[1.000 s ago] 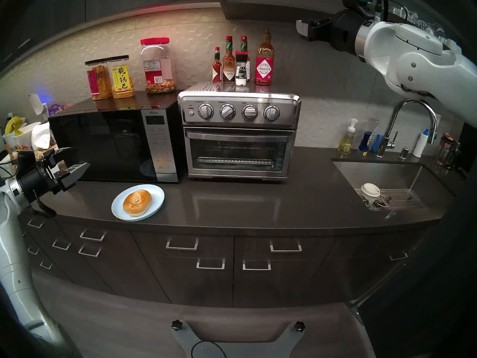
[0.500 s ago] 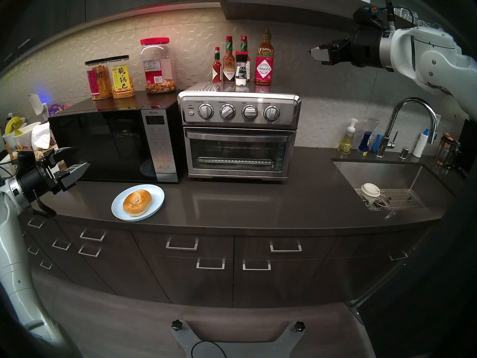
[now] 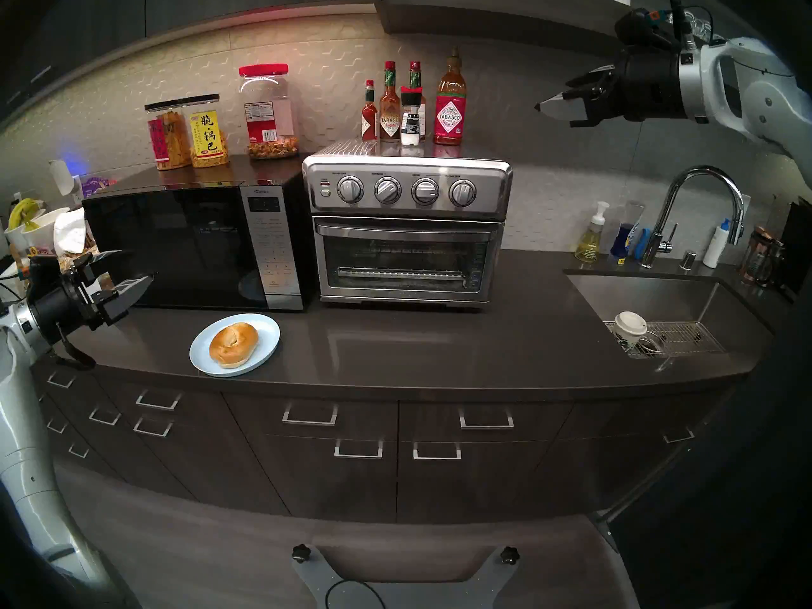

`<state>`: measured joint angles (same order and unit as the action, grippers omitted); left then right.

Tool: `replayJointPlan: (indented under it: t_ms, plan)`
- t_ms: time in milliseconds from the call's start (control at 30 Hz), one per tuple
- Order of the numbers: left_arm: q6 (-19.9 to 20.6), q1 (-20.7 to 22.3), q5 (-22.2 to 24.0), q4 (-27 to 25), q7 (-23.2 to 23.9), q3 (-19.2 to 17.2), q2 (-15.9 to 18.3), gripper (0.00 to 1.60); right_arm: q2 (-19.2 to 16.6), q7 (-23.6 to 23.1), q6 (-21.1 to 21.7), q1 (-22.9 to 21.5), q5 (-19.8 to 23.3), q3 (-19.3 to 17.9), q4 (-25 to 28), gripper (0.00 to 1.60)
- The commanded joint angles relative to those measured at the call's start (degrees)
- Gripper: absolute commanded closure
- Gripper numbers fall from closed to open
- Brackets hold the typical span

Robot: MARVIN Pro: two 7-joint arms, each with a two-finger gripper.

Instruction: Open the oven and place the bagel inside on the rack

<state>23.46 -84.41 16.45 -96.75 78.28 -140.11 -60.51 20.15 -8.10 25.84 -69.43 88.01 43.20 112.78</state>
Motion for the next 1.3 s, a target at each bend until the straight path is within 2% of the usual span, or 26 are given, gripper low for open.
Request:
replayJointPlan:
  t_ms: [0,167,300,467,633,867,1000,1267]
  plan:
    - [0.13,0.28,0.27,-0.80,0.07,-0.27,0.15,0.00,-2.56,2.07,-0.91,-0.53,-0.49,-0.13,5.14,0.00]
    - [0.14,0.29,0.26,-0.81,0.07,-0.27,0.14,0.00,-1.87,6.62,-2.97,1.84,-0.42,0.66,8.16,0.00]
    - [0.15,0.29,0.26,-0.81,0.08,-0.27,0.14,0.00,0.12,9.90,-6.02,3.77,-0.62,0.58,7.81,0.00]
    - [0.16,0.29,0.25,-0.82,0.08,-0.28,0.13,0.00,1.35,11.42,-7.10,4.80,0.08,0.20,7.25,0.00]
    - [0.17,0.30,0.25,-0.82,0.08,-0.28,0.13,0.00,0.94,13.38,-6.57,4.62,0.98,-0.10,9.91,0.00]
    - [0.16,0.31,0.23,-0.80,0.09,-0.27,0.13,0.00,-2.07,16.90,-3.15,2.62,0.27,0.39,17.85,0.00]
    - [0.17,0.31,0.23,-0.81,0.09,-0.28,0.13,0.00,-1.20,22.09,-1.89,3.40,0.66,0.63,21.28,0.00]
    - [0.17,0.31,0.22,-0.80,0.10,-0.28,0.13,0.00,2.08,29.33,-3.19,6.94,0.36,1.73,26.58,0.00]
